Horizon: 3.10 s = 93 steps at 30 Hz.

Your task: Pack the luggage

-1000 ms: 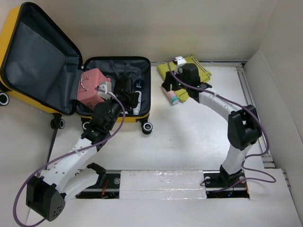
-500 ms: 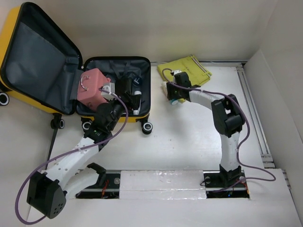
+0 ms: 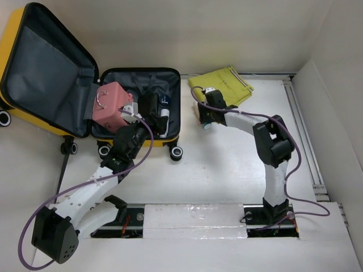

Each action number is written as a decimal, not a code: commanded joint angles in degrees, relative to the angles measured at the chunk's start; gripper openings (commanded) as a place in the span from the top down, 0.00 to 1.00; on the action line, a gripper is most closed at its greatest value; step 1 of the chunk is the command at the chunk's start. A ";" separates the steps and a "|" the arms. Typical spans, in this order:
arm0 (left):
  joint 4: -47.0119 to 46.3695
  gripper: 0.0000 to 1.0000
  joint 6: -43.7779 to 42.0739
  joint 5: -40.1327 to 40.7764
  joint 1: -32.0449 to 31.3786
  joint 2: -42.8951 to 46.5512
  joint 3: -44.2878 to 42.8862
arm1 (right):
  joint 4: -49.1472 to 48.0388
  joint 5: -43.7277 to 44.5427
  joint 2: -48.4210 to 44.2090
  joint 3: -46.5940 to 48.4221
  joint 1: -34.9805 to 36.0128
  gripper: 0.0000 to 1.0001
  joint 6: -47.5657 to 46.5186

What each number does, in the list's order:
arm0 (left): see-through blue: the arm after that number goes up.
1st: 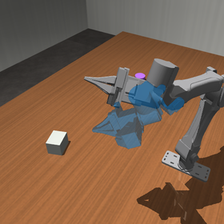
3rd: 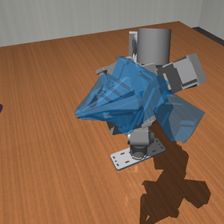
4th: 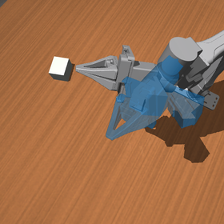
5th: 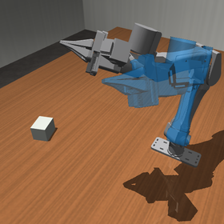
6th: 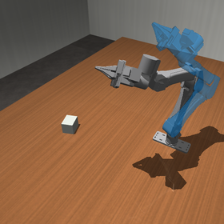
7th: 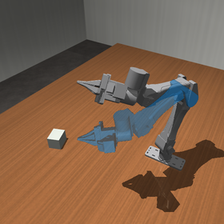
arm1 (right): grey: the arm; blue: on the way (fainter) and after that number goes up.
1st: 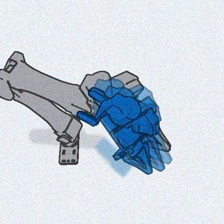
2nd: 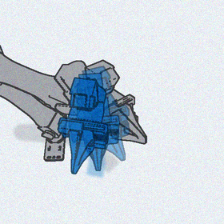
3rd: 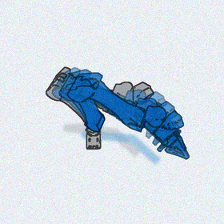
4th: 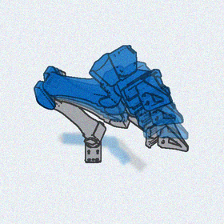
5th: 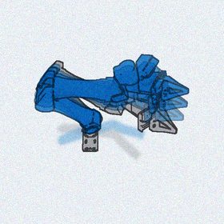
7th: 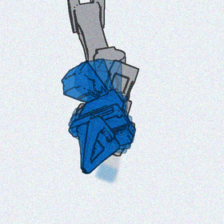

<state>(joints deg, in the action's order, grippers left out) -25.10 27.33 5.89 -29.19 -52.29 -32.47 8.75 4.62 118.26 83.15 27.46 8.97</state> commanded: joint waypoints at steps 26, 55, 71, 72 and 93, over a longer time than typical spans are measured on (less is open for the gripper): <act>-4.43 0.25 0.71 8.79 -0.17 8.44 4.70 | -10.95 -22.39 -11.28 8.36 12.19 0.32 8.69; 24.31 1.00 0.88 6.50 -15.81 -68.01 -77.38 | -6.91 -1.89 -78.44 -53.71 -3.91 0.91 7.90; 35.82 0.61 8.25 14.75 -14.23 -87.27 -96.29 | -2.70 -2.95 -89.60 -58.63 -2.85 0.66 9.66; 35.83 0.60 9.48 15.63 -14.23 -87.28 -95.07 | -2.08 -2.95 -90.13 -58.63 -2.85 0.66 9.66; 32.49 1.00 14.77 14.77 -17.47 -89.65 -82.06 | 1.44 -5.24 -93.82 -58.02 -2.33 0.65 9.13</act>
<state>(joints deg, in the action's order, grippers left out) 8.23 41.54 22.50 -46.04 -141.82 -116.60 10.63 0.01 25.04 24.36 24.51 18.20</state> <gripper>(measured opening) 0.036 0.350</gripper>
